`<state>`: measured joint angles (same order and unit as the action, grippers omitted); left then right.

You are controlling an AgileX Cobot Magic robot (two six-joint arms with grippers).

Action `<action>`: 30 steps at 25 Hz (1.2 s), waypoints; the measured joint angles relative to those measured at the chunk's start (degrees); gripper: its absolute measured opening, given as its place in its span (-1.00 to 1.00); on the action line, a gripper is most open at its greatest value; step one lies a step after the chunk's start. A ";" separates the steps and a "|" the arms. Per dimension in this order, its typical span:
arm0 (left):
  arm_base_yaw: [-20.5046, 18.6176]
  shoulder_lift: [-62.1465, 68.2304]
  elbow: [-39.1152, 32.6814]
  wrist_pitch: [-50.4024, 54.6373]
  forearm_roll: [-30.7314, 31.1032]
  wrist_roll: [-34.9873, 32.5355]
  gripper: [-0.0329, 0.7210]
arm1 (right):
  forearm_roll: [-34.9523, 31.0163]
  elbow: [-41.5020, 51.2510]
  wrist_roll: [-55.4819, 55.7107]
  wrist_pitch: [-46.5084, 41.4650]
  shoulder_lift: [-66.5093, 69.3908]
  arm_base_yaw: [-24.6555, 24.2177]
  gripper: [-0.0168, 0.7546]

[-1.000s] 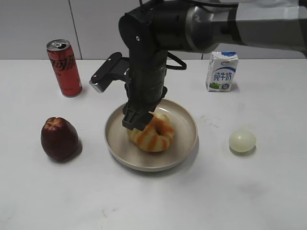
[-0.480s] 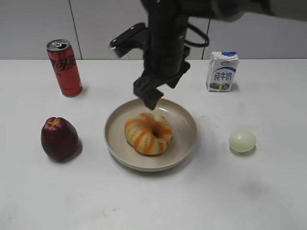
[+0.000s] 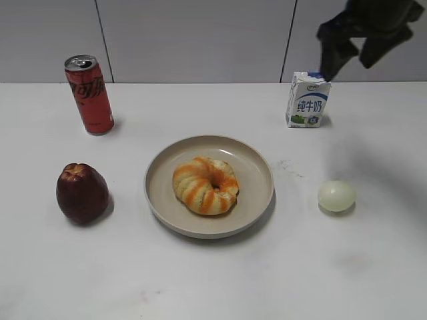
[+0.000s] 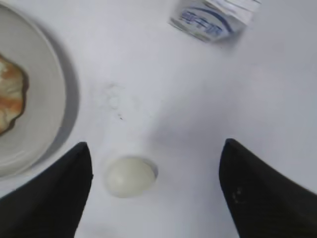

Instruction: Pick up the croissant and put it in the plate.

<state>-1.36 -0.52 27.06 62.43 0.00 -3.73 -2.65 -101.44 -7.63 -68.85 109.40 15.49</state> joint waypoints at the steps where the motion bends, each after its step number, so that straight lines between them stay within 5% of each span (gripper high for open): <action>1: 0.00 0.00 0.00 0.00 0.00 0.00 0.64 | -0.22 1.63 0.00 0.00 -1.01 -1.57 0.59; 7: 0.00 0.00 0.00 0.00 0.00 0.00 0.64 | -0.41 14.28 -0.43 -0.14 -9.39 -9.11 0.58; 17: 0.00 0.00 0.00 0.00 0.00 0.00 0.64 | -6.26 43.36 -0.90 12.82 -35.10 -9.45 0.58; 30: 0.00 0.00 0.00 0.00 0.00 0.00 0.64 | -6.26 70.45 -1.67 13.29 -72.29 -9.45 0.58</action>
<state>-1.36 -0.52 27.06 62.43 0.00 -3.73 -8.91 -30.99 -9.30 -55.56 37.11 6.04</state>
